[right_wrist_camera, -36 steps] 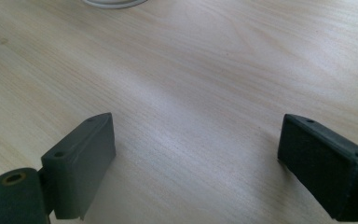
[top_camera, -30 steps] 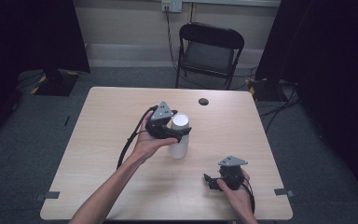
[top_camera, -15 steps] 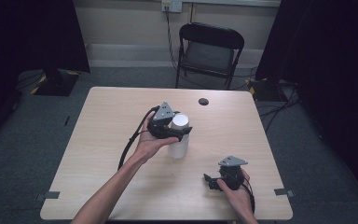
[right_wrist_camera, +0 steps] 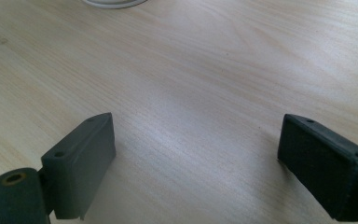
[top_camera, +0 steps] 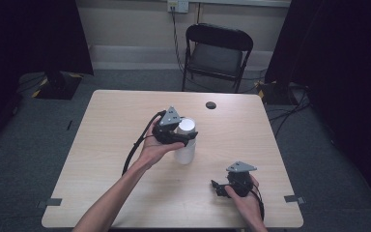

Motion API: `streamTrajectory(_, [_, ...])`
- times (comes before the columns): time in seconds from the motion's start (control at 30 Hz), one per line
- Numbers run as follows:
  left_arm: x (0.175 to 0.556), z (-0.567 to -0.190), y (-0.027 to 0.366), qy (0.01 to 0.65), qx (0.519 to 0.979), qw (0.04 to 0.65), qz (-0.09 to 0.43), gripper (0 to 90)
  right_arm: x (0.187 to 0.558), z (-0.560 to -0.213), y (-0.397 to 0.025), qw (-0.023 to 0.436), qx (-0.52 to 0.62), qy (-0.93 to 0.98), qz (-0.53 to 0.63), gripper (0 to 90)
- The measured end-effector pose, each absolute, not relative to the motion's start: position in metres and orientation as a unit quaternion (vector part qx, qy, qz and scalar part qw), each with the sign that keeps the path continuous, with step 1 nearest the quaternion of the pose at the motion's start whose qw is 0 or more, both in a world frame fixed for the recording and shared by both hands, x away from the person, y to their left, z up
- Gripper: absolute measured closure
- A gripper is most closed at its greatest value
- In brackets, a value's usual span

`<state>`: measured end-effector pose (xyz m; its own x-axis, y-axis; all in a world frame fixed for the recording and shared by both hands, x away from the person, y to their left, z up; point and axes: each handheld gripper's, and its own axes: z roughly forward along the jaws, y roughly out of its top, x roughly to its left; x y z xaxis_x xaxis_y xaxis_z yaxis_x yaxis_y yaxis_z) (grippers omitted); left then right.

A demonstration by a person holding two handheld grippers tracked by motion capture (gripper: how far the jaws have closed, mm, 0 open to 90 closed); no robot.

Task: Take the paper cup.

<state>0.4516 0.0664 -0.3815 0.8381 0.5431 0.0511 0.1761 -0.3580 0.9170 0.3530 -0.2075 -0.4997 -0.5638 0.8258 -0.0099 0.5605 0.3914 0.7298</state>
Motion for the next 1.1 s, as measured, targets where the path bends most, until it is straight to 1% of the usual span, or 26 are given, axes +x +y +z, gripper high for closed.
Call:
streamTrajectory(0.3, [0.453, -0.379, 0.071, 0.233, 0.798, 0.53, 0.165, 32.7, 0.353, -0.5, -0.208, 0.189, 0.426, 0.812, 0.35, 10.5])
streamTrajectory(0.47, [0.45, -0.376, 0.07, 0.236, 0.798, 0.528, 0.17, 32.9, 0.353, -0.5, -0.208, 0.19, 0.426, 0.813, 0.35, 10.5])
streamTrajectory(0.67, [0.45, -0.372, 0.076, 0.247, 0.786, 0.541, 0.168, 33.0, 0.353, -0.5, -0.208, 0.189, 0.426, 0.813, 0.35, 10.5])
streamTrajectory(0.87, [0.45, -0.369, 0.077, 0.244, 0.786, 0.545, 0.16, 33.3, 0.353, -0.5, -0.208, 0.189, 0.425, 0.813, 0.35, 10.5])
streamTrajectory(1.1, [0.448, -0.364, 0.075, 0.24, 0.783, 0.548, 0.168, 33.9, 0.353, -0.5, -0.208, 0.189, 0.425, 0.813, 0.35, 10.5])
